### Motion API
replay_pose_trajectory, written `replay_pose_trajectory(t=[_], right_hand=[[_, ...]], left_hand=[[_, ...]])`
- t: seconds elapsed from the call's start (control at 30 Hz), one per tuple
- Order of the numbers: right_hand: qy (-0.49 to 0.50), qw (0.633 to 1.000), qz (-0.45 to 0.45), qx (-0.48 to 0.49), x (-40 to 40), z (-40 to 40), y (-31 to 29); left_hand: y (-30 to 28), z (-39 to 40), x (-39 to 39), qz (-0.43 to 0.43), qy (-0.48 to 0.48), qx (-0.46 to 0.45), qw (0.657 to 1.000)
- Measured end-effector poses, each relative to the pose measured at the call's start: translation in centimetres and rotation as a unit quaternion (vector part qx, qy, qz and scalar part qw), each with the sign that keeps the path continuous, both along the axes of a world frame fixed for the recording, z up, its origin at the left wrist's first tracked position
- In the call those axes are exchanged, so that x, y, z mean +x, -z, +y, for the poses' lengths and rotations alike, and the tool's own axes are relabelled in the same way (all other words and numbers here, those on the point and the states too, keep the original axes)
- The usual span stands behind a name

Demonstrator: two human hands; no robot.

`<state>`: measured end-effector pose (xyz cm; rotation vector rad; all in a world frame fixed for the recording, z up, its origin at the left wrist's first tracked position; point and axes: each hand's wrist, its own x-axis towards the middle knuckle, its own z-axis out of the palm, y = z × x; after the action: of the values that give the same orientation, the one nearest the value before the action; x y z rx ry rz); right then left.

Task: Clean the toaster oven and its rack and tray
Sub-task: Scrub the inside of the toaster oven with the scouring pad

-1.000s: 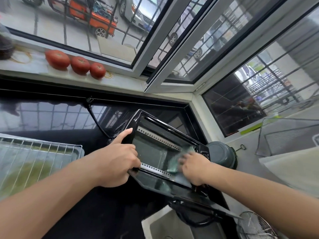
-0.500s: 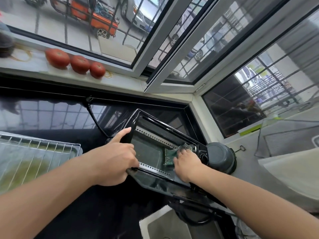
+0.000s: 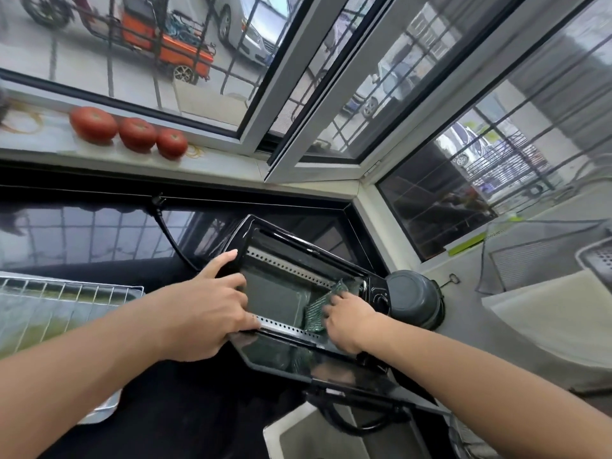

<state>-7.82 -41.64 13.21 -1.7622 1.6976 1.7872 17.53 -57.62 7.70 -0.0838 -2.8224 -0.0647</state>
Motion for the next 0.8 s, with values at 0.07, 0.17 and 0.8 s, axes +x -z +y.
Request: replay_pose_trajectory(t=[0.07, 0.17, 0.8], right_hand=[[-0.035, 0.999, 0.005, -0.004, 0.4, 0.5, -1.3], [-0.046, 0.997, 0.045, -0.030, 1.2, 1.3, -3.7], [0.014, 0.986, 0.025, 0.164, -0.8, -5.0, 5.9]], left_hand=[[-0.4, -0.1, -0.3, 0.001, -0.008, -0.003, 1.000], [-0.2, 0.1, -0.3, -0.004, -0.015, 0.011, 1.000], [-0.4, 0.9, -0.1, -0.036, -0.045, 0.111, 0.992]])
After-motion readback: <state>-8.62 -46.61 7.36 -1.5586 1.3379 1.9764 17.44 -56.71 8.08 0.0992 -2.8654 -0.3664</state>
